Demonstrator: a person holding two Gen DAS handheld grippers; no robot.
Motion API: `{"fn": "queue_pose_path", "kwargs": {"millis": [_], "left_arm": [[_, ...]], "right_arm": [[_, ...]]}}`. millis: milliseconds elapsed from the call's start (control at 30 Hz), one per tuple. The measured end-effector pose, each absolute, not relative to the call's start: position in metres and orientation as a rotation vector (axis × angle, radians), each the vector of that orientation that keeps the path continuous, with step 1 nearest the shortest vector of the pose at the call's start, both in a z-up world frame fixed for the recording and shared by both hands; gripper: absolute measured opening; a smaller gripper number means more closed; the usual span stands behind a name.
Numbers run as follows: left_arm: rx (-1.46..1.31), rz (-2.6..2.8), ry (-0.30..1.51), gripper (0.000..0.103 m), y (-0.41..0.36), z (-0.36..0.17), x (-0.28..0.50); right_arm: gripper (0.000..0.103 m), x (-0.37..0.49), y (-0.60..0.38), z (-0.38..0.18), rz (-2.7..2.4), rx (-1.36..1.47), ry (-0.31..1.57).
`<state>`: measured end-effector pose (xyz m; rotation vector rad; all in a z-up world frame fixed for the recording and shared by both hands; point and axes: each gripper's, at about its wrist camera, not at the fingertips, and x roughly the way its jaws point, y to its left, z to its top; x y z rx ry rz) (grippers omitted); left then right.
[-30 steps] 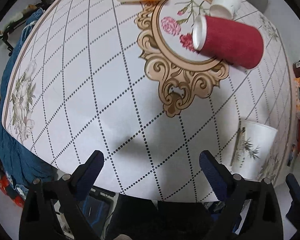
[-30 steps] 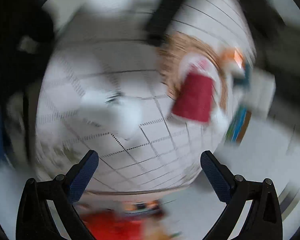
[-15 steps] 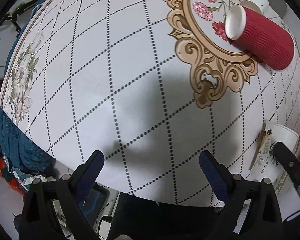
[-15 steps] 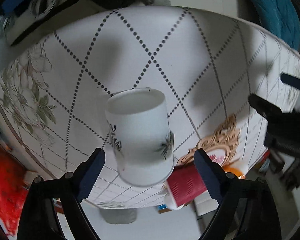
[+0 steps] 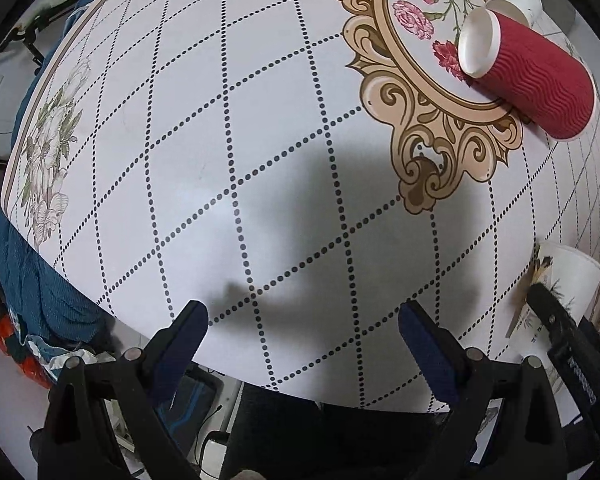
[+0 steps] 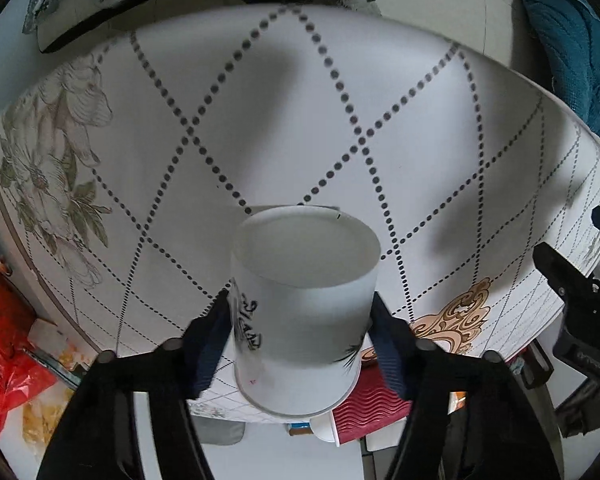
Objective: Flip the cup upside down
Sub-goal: 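Grasp the upright white cup with the right gripper, then lift the white cup with the right gripper and rotate it rim-down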
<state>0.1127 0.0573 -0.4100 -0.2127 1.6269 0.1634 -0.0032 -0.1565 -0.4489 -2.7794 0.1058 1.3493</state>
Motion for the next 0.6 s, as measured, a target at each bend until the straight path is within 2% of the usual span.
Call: {"fn": "queue_pose_path", "kwargs": {"millis": [300, 600], "left_arm": [[-0.196, 0.156, 1.625, 0.098, 0.053, -0.409, 0.114], [-0.174, 0.156, 1.617, 0.098, 0.056, -0.399, 0.122]], "right_arm": [[0.063, -0.001, -0.138, -0.451, 1.307, -2.681, 0.214], [0.062, 0.016, -0.105, -0.446, 1.190, -2.489, 0.478]]}}
